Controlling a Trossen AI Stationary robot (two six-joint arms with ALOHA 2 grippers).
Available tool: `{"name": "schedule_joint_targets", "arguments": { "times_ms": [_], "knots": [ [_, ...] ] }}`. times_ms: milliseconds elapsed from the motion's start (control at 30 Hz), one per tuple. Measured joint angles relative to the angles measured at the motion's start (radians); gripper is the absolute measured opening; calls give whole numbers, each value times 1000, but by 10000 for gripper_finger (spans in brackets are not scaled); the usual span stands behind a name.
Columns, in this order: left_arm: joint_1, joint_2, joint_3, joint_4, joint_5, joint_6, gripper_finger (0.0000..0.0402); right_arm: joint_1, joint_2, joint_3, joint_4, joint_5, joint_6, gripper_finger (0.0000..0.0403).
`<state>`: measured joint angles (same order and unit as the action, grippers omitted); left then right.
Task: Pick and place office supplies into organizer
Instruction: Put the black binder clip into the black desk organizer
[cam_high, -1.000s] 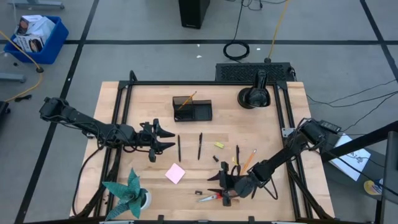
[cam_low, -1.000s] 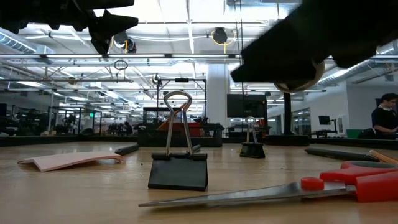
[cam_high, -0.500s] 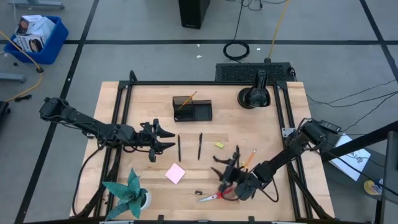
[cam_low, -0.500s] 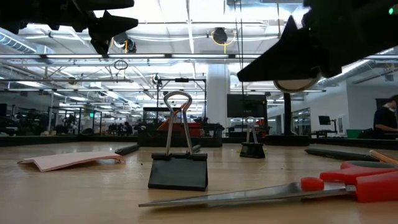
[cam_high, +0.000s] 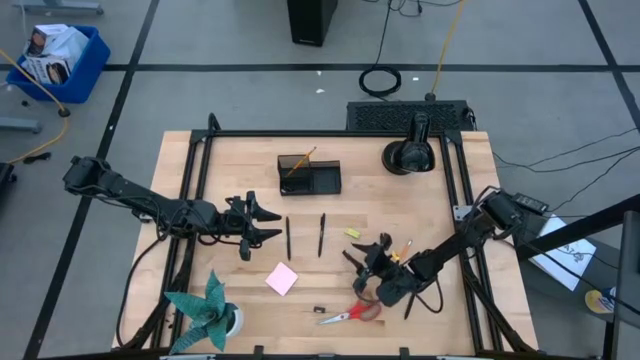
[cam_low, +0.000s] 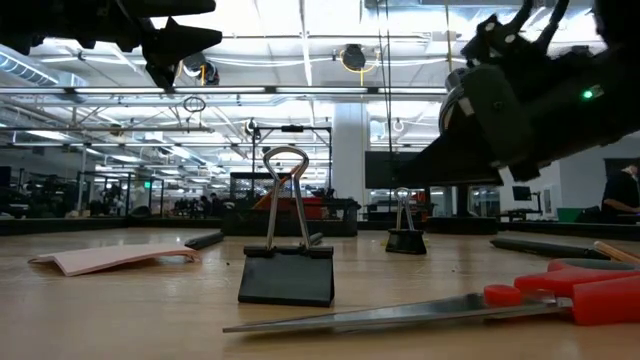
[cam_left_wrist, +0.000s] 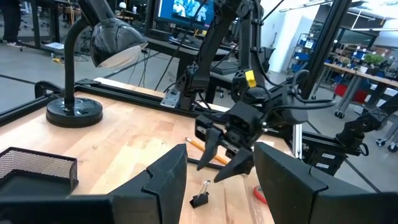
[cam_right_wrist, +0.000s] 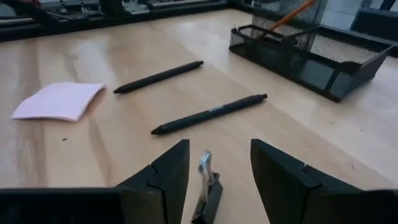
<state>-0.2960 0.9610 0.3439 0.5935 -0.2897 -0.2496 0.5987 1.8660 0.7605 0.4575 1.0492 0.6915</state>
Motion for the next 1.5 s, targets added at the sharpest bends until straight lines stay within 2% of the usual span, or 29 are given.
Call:
{"name": "schedule_joint_targets", "arguments": {
  "times_ms": [533, 700, 967, 1267, 1500],
  "knots": [
    [0, 0, 0, 0, 0, -3, 191, -63, 0, -1, 8, -159, 7, 147],
    [0, 0, 0, 0, 0, -3, 191, -61, 0, 0, 1, -165, 15, 134],
    [0, 0, 0, 0, 0, -2, 191, -61, 1, 0, -43, -165, 52, 94],
    [0, 0, 0, 1, 0, 0, 191, -60, 1, 0, -43, -165, 33, 12],
    [0, 0, 0, 1, 0, 0, 191, -60, 1, 0, -25, -165, 4, 11]
  ]
}}
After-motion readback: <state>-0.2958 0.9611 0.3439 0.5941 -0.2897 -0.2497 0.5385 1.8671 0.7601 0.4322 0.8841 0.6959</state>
